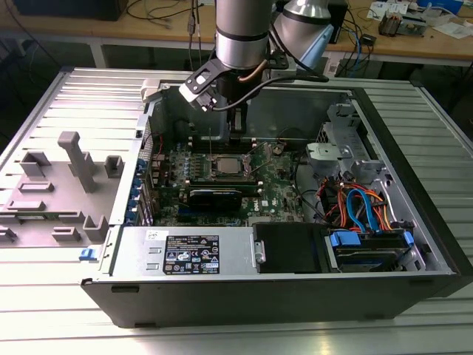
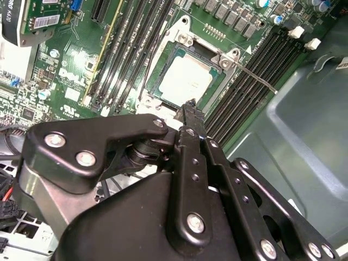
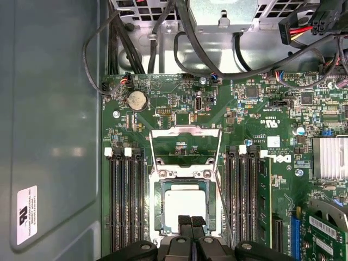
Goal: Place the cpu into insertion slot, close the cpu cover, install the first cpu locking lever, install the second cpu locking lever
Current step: 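Close the cpu cover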
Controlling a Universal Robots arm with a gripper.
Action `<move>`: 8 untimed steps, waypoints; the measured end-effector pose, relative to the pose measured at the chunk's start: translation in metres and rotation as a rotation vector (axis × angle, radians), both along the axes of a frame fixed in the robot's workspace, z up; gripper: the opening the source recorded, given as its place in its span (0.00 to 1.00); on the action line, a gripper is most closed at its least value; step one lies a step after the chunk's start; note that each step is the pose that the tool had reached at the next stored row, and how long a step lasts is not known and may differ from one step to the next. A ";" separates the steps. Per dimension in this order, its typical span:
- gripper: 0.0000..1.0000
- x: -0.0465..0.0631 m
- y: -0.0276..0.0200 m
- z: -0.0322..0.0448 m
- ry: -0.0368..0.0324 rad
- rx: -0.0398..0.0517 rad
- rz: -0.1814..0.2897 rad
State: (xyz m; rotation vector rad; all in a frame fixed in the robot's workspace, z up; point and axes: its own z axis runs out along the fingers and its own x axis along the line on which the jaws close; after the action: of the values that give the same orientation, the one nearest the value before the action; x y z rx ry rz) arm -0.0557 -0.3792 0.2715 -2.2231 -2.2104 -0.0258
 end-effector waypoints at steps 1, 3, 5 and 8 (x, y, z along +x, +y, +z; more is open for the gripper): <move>0.11 0.000 0.0000 0.0000 0.0001 -0.0001 0.000; 0.11 0.004 0.0000 0.0001 0.0002 -0.0002 0.000; 0.11 0.006 0.0000 0.0000 0.0001 -0.0001 0.000; 0.11 0.009 0.0000 0.0000 0.0000 -0.0001 0.000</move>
State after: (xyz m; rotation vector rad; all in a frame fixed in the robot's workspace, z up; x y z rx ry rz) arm -0.0462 -0.3792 0.2716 -2.2232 -2.2104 -0.0257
